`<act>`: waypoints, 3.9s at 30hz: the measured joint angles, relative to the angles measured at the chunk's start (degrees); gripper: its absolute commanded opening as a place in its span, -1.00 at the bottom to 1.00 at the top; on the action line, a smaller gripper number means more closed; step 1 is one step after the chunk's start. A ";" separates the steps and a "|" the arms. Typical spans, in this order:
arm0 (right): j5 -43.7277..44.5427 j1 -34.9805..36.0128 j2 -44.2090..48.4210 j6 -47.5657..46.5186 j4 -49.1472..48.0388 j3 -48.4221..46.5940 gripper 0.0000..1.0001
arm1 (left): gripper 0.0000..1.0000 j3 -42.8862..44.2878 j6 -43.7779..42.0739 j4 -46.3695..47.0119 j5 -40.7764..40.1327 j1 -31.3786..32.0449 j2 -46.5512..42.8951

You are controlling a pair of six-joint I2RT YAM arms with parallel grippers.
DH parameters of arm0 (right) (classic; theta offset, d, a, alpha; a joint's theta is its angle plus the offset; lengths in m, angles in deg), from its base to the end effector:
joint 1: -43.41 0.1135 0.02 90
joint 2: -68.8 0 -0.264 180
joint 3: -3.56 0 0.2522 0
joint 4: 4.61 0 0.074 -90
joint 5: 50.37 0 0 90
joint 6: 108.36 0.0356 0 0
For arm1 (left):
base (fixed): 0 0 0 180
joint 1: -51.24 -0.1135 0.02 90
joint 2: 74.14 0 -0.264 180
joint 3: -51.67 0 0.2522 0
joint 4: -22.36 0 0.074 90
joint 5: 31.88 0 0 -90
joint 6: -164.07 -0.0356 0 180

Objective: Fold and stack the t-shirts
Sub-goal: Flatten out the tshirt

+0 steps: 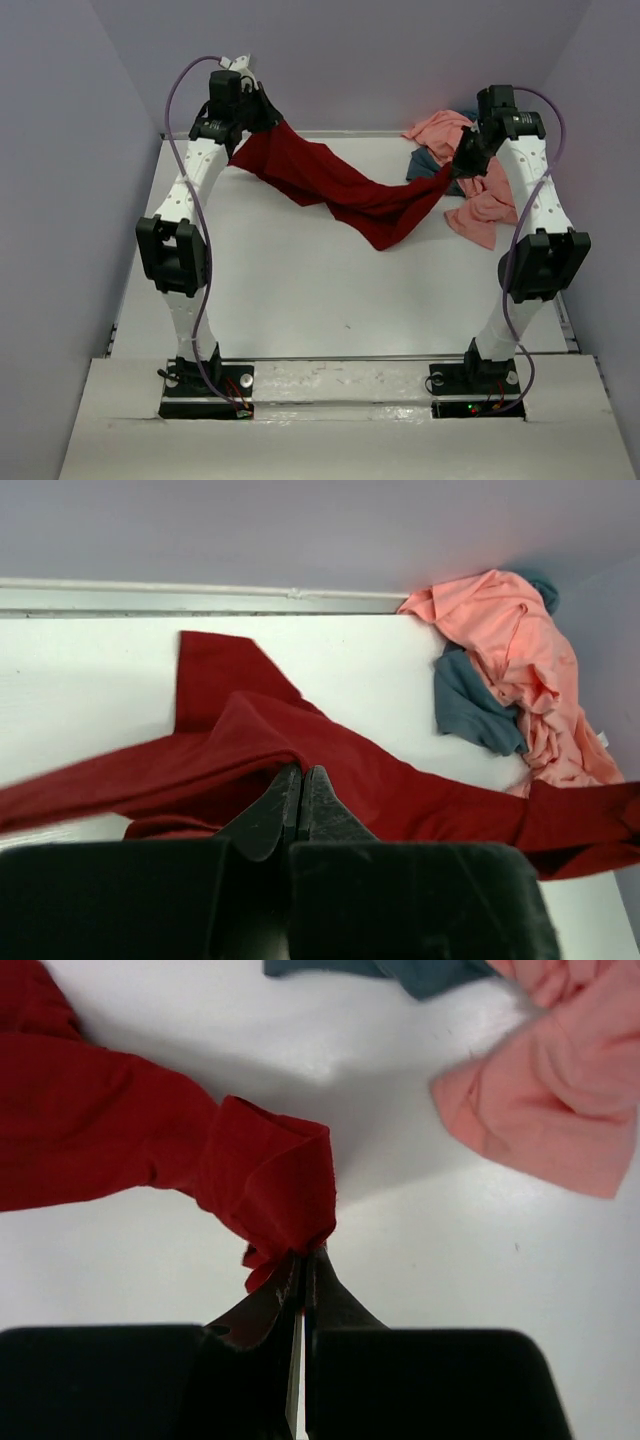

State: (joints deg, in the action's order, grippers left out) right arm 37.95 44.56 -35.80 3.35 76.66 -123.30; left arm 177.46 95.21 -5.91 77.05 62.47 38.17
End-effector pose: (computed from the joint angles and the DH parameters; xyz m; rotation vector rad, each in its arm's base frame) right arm 0.3763 0.0086 0.3706 0.4556 2.5713 0.1810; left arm 0.4583 -0.1028 0.3890 0.0771 1.8699 -0.6957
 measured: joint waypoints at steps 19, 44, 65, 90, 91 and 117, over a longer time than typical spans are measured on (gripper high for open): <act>-15.06 0.00 -5.46 3.85 -6.21 -10.69 -1.00 | -1.00 -22.12 1.97 -7.69 -17.97 -1.70 -32.61; -18.99 0.00 53.40 3.58 -10.51 9.51 -1.00 | -0.80 -33.42 11.87 -20.59 -22.01 -1.68 -76.02; -16.26 -0.02 18.27 3.21 -22.29 34.16 -1.00 | -0.75 -63.19 11.34 -1.20 -12.24 -1.68 -50.86; -14.62 -0.02 7.93 1.57 -33.73 29.94 -1.00 | 0.50 -38.58 0.70 8.55 -13.38 -1.60 -13.70; -14.62 -0.02 7.80 1.53 -33.75 29.94 -1.00 | 0.60 -38.27 0.72 8.50 -13.27 -1.60 -12.81; -14.97 -0.02 7.39 0.94 -34.56 29.94 -1.00 | 0.65 -56.92 10.38 -0.09 -7.69 -1.60 -32.54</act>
State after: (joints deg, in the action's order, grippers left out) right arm 22.98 44.54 -28.41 4.29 42.10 -93.35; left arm 120.54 105.60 -5.99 69.36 60.87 5.63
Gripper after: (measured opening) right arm 0.025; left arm 0.822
